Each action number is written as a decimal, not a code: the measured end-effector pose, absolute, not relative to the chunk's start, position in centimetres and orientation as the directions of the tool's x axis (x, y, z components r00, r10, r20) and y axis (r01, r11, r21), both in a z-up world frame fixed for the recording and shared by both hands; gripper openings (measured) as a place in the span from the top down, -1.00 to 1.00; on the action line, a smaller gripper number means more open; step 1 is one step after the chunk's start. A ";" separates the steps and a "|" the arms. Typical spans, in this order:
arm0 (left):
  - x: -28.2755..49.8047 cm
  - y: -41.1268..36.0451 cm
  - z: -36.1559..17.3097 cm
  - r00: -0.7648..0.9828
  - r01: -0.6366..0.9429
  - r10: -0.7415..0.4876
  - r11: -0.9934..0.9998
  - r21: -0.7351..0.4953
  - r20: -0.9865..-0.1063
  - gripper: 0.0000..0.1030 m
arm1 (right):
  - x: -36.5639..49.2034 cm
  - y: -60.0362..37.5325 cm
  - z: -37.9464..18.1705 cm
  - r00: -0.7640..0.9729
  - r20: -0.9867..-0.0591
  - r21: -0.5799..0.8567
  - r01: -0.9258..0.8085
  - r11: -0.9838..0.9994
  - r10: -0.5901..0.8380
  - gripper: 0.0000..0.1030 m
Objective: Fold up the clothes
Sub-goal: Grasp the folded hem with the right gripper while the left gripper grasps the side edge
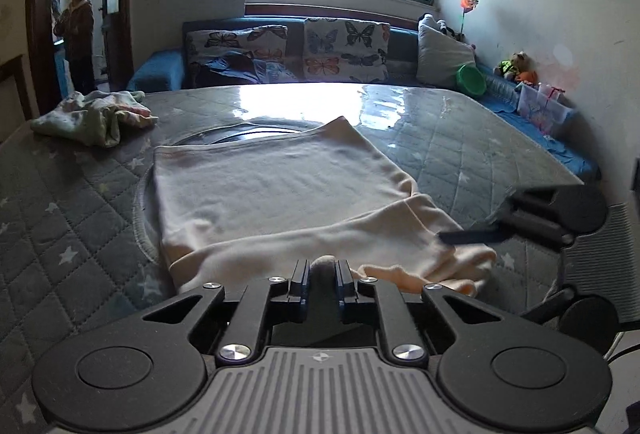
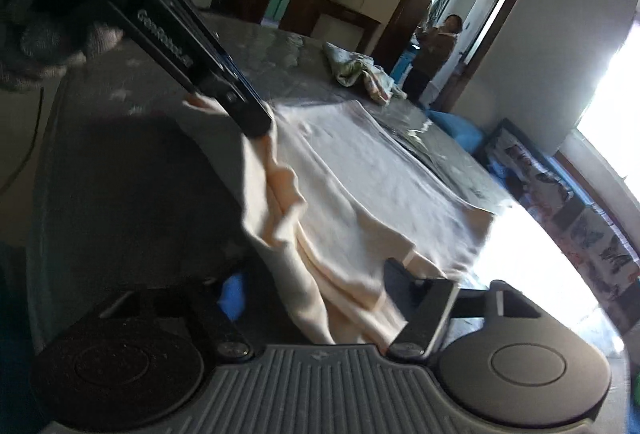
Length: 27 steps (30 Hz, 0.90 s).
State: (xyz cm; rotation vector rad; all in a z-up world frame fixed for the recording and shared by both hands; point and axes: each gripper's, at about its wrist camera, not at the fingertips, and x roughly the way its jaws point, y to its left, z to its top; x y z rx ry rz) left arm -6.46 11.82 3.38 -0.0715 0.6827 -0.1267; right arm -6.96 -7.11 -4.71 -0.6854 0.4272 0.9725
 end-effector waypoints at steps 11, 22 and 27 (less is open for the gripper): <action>-10.4 13.6 2.5 0.777 0.161 -0.155 0.986 -0.045 -0.610 -0.27 | -1.7 -6.6 -2.8 0.334 -0.667 0.028 -0.882 0.471 0.666 0.70; -10.3 11.9 -0.3 0.791 0.234 -0.050 0.945 0.227 -0.609 -0.17 | -0.9 -6.1 -2.3 0.337 -0.669 0.062 -0.863 0.501 0.662 0.73; -10.1 12.2 -0.9 0.791 0.268 -0.055 0.926 0.265 -0.610 0.73 | -1.5 -6.4 -2.4 0.353 -0.653 0.056 -0.860 0.508 0.670 0.81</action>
